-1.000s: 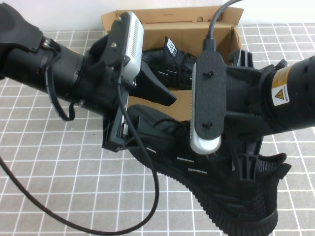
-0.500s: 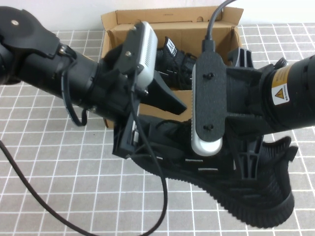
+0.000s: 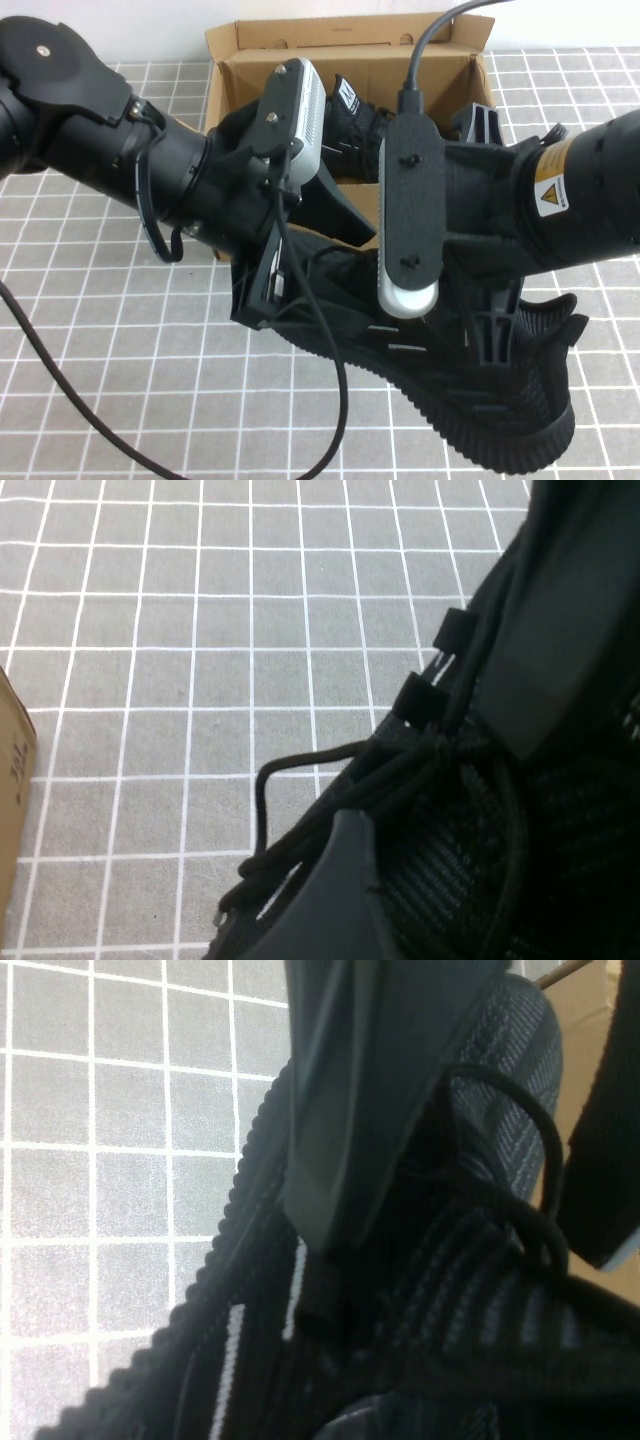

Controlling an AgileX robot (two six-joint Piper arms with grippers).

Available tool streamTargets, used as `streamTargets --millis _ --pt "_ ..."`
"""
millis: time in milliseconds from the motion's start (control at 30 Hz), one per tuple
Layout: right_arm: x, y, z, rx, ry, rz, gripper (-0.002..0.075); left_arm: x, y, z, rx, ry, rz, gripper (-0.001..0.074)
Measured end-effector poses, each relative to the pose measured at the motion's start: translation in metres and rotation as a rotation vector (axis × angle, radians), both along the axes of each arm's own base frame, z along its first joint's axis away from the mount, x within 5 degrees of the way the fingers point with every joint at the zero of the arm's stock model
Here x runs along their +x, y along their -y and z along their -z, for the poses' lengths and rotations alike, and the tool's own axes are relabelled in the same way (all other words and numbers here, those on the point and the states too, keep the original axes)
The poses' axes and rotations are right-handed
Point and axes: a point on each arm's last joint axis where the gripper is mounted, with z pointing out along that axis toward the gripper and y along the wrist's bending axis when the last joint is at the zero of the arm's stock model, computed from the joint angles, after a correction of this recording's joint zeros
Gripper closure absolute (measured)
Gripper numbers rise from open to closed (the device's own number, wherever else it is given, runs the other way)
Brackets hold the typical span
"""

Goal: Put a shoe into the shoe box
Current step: Hand over the shoe

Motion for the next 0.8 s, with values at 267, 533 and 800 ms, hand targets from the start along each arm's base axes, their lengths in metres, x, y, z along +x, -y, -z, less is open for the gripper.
streamTargets --millis 267,533,800 --pt "0.000 0.000 0.000 -0.007 0.009 -0.010 0.0732 0.005 0.003 0.008 0.006 -0.029 -0.001 0.0125" --pt "0.001 0.000 -0.001 -0.003 0.023 -0.014 0.0732 0.005 0.004 0.007 -0.019 -0.033 0.001 0.0125" --pt "0.002 0.001 -0.001 -0.002 0.025 -0.010 0.0732 0.001 0.011 0.008 -0.018 -0.017 0.033 0.0196"
